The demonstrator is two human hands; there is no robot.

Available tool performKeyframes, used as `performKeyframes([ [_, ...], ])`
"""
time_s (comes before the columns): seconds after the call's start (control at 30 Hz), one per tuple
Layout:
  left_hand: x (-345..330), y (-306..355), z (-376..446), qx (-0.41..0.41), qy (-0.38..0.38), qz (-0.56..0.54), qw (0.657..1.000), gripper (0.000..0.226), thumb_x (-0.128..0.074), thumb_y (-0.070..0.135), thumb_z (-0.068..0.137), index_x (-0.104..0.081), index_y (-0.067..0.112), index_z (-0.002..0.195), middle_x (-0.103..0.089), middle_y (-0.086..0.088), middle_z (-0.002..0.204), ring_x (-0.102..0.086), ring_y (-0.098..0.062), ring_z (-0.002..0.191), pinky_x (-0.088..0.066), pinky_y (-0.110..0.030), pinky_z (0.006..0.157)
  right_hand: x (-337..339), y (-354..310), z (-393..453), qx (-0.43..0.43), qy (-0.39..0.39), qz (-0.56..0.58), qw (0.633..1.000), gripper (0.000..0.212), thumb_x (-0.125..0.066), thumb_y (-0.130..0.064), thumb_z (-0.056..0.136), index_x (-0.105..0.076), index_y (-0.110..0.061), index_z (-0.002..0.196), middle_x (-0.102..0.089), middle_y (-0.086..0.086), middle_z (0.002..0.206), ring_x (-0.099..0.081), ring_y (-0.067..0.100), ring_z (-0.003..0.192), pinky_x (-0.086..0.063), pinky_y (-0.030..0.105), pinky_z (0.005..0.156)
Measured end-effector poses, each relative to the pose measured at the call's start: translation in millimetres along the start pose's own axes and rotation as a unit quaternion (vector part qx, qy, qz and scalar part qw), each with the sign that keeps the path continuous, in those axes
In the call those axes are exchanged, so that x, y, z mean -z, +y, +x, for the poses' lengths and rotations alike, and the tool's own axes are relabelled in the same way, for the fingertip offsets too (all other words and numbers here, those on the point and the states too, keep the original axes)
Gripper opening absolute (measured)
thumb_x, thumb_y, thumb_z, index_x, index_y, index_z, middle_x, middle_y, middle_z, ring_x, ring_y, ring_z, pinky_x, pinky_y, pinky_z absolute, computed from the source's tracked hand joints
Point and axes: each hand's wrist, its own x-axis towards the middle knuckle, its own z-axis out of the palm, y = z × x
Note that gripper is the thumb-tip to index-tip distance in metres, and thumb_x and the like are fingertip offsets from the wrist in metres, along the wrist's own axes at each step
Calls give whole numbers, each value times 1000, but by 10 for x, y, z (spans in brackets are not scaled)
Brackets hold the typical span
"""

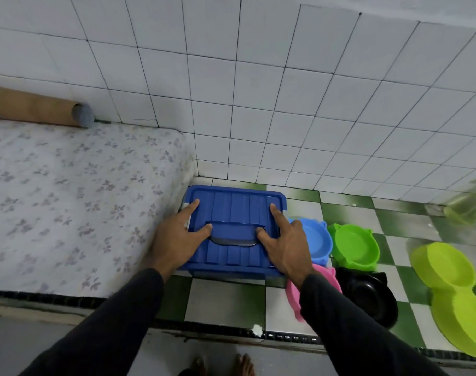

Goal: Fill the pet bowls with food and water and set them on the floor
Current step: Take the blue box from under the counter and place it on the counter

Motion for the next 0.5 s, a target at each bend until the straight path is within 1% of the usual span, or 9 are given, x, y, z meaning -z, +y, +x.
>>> performKeyframes([
  [0.07,-34,-17,113,4,6,-3,1000,77,-73,52,90,-37,41,157,-42,9,158,-42,-13,143,-37,-32,116,-36,1,103,-2,-4,-3,1000,77,-51,-74,85,-22,-51,154,-40,2,104,-46,18,88,-41,30,79],
  [0.1,-48,-29,163,2,7,-2,1000,77,-73,51,90,-38,39,157,-46,11,152,-44,-9,137,-38,-28,111,-55,2,142,-4,-7,-2,1000,77,-51,-73,86,-22,-51,154,-40,2,105,-46,17,88,-40,30,80],
  [0.13,-62,-38,212,-1,8,3,1000,76,-73,50,90,-38,37,157,-49,14,142,-46,-5,128,-39,-25,105,-71,5,179,-6,-7,0,1000,77,-52,-73,86,-22,-52,154,-40,2,105,-46,17,88,-41,29,80],
  [0.2,-86,-63,294,-8,9,16,1000,75,-73,49,91,-40,35,157,-48,22,118,-45,-2,110,-39,-23,94,-114,12,241,-13,-9,2,1000,77,-52,-72,86,-21,-52,154,-40,1,106,-47,16,88,-41,29,79],
  [0.23,-100,-75,328,-11,8,20,1000,75,-74,48,91,-41,34,157,-47,25,113,-44,-2,107,-39,-22,92,-137,14,267,-18,-10,1,1000,77,-52,-72,86,-21,-53,154,-39,1,106,-47,16,87,-41,29,79],
  [0.27,-112,-81,363,-16,9,23,1000,75,-74,47,91,-41,33,156,-46,27,112,-44,-1,105,-39,-19,91,-157,13,298,-21,-11,1,1000,77,-52,-72,86,-20,-54,153,-39,1,106,-47,16,87,-41,29,79],
  [0.33,-134,-88,436,-25,10,27,999,74,-74,45,91,-41,31,156,-49,22,113,-45,0,104,-42,-15,90,-190,14,355,-26,-16,1,1000,77,-53,-72,86,-18,-55,153,-39,2,107,-47,16,87,-42,29,79],
  [0.43,-181,-112,540,-35,5,29,999,74,-74,44,92,-42,28,156,-60,8,117,-51,-3,107,-51,-25,93,-215,34,435,-30,-20,7,999,76,-53,-71,87,-17,-56,152,-40,2,109,-47,17,89,-43,30,81],
  [0.5,-214,-130,604,-35,6,34,999,75,-74,44,92,-41,27,157,-62,0,136,-48,-2,117,-44,-22,98,-224,48,485,-30,-22,12,999,76,-53,-70,87,-18,-56,152,-40,2,108,-48,18,89,-42,31,81],
])
